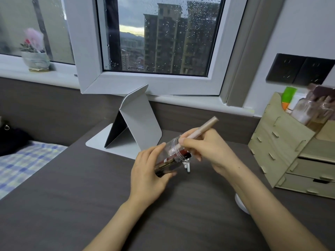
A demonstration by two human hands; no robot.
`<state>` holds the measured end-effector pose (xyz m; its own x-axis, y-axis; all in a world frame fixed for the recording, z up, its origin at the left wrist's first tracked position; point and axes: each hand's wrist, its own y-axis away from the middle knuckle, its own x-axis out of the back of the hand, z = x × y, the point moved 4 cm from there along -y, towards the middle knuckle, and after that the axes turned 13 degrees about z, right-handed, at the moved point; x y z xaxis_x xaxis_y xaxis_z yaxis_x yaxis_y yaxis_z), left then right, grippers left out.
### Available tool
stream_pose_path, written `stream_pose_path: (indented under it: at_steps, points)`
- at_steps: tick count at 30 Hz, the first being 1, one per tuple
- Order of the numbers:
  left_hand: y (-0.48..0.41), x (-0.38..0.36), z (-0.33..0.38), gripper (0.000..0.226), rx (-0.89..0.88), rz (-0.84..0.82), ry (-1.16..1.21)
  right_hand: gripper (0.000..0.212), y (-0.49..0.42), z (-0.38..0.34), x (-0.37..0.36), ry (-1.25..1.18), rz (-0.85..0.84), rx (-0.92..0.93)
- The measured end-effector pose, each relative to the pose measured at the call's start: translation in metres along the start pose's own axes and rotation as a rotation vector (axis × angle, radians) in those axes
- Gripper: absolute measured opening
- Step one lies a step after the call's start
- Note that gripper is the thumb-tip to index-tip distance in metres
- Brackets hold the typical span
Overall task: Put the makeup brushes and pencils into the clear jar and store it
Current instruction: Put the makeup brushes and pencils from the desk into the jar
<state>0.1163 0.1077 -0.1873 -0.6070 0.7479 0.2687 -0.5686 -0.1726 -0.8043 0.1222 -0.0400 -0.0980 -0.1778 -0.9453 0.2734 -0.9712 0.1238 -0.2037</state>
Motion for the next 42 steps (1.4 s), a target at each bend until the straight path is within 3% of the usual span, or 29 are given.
stream_pose_path:
  at_steps: [5,11,15,18,21,26,32,34,36,39,42]
  points:
    - [-0.003,0.002,-0.003,0.08,0.006,0.029,0.006,0.019,-0.004,0.004,0.004,0.023,0.003,0.003]
    - [-0.005,0.004,-0.003,0.08,0.003,0.042,0.007,0.008,-0.009,0.006,0.02,-0.064,-0.023,-0.067]
    - [-0.006,0.007,-0.007,0.08,0.038,0.072,0.003,0.02,-0.038,0.029,0.054,-0.086,0.263,-0.062]
    - [-0.008,0.01,-0.009,0.079,0.079,0.099,0.003,0.025,-0.064,0.069,0.061,0.265,0.412,-0.005]
    - [-0.009,0.011,-0.011,0.079,0.118,0.131,0.014,0.02,-0.085,0.106,0.048,0.686,0.378,0.051]
    - [-0.008,0.012,-0.014,0.08,0.166,0.134,-0.012,0.027,-0.117,0.139,0.037,1.12,0.282,0.075]
    - [-0.008,0.006,-0.016,0.076,0.161,0.11,-0.004,0.025,-0.141,0.146,0.03,1.325,0.201,0.144]
    - [-0.008,0.005,-0.016,0.076,0.161,0.104,-0.002,0.023,-0.141,0.145,0.032,1.256,0.236,0.126]
    - [-0.009,0.004,-0.015,0.075,0.149,0.102,-0.008,0.02,-0.134,0.141,0.04,1.034,0.327,0.068]
    - [-0.008,0.003,-0.015,0.077,0.141,0.094,-0.016,0.016,-0.105,0.124,0.048,0.368,0.397,-0.076]
    - [-0.007,0.001,-0.012,0.08,0.117,0.082,-0.013,0.009,-0.061,0.088,0.043,-0.273,0.294,-0.15]
